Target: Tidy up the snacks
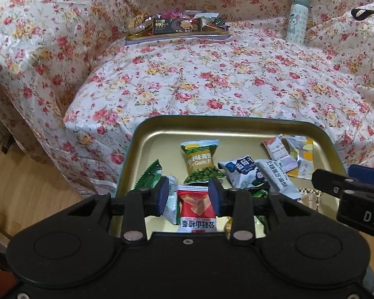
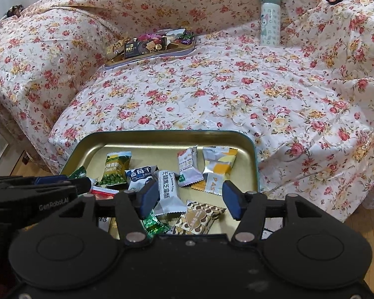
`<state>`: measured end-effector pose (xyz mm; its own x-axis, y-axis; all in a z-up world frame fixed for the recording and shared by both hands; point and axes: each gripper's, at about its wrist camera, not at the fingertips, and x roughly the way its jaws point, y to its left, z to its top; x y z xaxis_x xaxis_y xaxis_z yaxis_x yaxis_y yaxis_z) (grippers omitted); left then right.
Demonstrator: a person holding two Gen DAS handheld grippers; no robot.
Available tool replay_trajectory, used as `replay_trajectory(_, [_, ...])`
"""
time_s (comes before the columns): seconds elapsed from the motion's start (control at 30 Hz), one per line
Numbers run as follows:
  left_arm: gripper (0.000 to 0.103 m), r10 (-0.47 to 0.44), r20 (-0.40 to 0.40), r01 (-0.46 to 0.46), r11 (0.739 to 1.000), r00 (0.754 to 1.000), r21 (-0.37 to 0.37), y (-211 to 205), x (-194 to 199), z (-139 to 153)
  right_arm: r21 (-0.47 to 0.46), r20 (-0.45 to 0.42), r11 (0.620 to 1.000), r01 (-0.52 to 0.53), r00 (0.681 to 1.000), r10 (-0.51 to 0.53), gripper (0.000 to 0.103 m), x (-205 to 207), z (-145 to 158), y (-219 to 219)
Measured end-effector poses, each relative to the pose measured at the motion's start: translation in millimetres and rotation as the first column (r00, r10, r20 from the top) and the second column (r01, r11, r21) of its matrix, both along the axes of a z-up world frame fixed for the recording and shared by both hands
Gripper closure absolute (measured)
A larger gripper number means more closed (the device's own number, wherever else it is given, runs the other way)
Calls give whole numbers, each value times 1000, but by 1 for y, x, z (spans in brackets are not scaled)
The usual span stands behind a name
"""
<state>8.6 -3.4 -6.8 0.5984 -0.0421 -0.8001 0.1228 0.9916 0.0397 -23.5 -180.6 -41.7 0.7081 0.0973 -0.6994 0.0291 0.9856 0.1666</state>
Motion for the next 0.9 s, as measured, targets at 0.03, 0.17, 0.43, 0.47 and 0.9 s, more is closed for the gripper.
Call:
replay_trajectory(0.03, [58, 0, 2, 0, 1000, 1000, 2, 0, 0, 0, -6, 4, 1000, 2, 1000, -2, 35, -1, 1, 1])
replay_trajectory(0.17, [57, -3, 5, 3, 1000, 1000, 3, 1, -3, 1, -18, 13, 1000, 7, 1000, -7, 30, -4, 3, 1])
replay_trajectory(0.43, [56, -8, 1, 8, 1000, 1000, 8, -1, -7, 2, -7, -7, 1000, -6, 1000, 6, 28, -7, 0, 2])
replay_trajectory(0.47, [56, -8, 0, 8, 1000, 1000, 10, -1, -7, 2, -6, -12, 1000, -8, 1000, 8, 28, -7, -1, 3])
replay_trajectory(0.9, [56, -10, -23, 11, 1000, 1000, 13, -2, -7, -1, 0, -42, 1000, -19, 999, 19, 26, -7, -5, 3])
